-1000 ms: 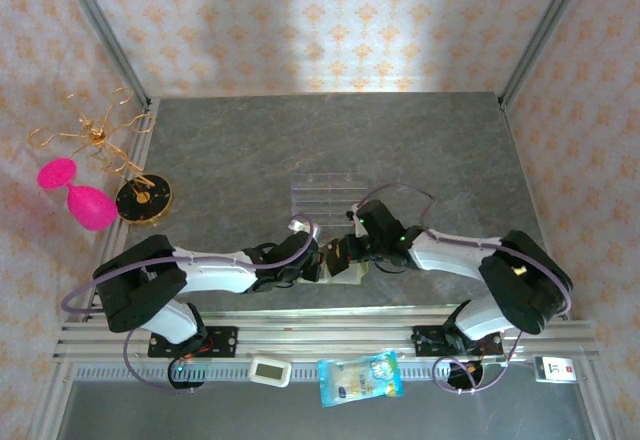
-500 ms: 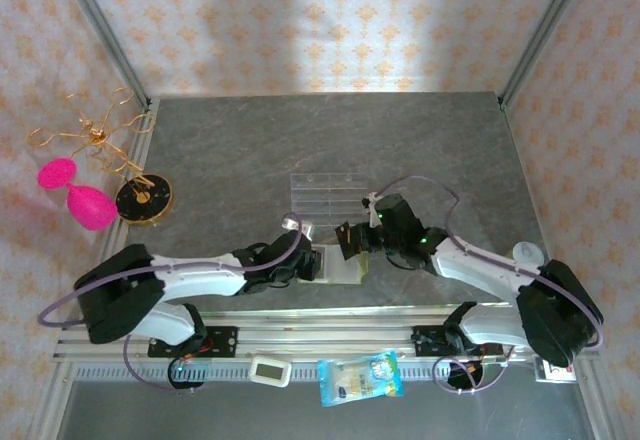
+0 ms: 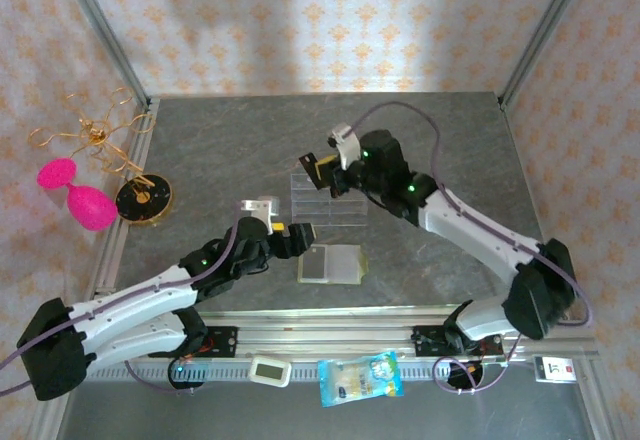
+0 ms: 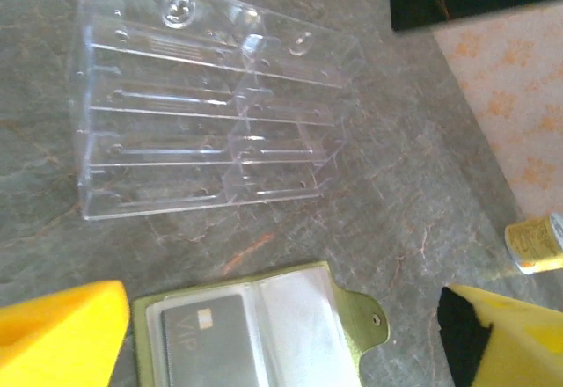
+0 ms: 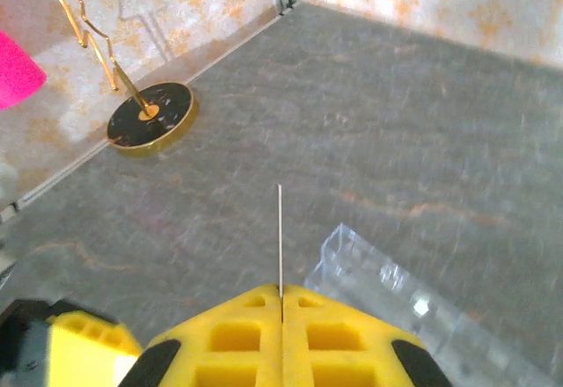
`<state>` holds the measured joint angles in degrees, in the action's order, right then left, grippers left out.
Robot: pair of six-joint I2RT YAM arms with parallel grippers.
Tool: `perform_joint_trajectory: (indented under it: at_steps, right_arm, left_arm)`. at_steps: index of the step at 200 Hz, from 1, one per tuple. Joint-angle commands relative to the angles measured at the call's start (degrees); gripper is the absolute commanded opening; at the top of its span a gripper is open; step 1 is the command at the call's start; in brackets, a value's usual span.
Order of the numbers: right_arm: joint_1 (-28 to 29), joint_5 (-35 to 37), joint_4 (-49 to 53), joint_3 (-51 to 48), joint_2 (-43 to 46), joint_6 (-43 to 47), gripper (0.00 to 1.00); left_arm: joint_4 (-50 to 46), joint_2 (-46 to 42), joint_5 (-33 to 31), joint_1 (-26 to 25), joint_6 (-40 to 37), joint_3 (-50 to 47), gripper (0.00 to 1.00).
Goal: Take the credit cards out of the card holder
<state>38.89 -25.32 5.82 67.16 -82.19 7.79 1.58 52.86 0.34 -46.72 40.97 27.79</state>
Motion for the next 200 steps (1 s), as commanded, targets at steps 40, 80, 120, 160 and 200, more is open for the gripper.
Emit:
perform_joint_trajectory:
  at_steps: [40, 80, 120, 160, 200]
  right_arm:
    - [-3.5, -8.1, 21.0, 20.9, -14.9, 26.5, 0.00]
    - [-5.0, -14.4, 31.3, 33.2, -23.4, 36.9, 0.00]
    - [-5.0, -15.2, 42.8, 44.8, -31.8, 46.1, 0.00]
    - [-5.5, -14.0, 45.5, 48.3, -35.4, 49.6, 0.00]
    - [-6.1, -12.4, 45.8, 48.7, -38.0, 50.5, 0.00]
  left_arm:
    - [-7.8, -4.8, -7.8, 1.2, -0.2, -0.5, 0.99]
    - [-11.3, -5.7, -13.8, 1.3, -2.8, 1.4, 0.99]
    - [-8.9, -7.3, -16.3, 1.4, -5.5, 0.6, 0.99]
    - [-11.1, -7.1, -20.0, 1.8, -6.1, 1.9, 0.99]
    - [-11.3, -7.2, -20.3, 2.2, -7.0, 1.9, 0.99]
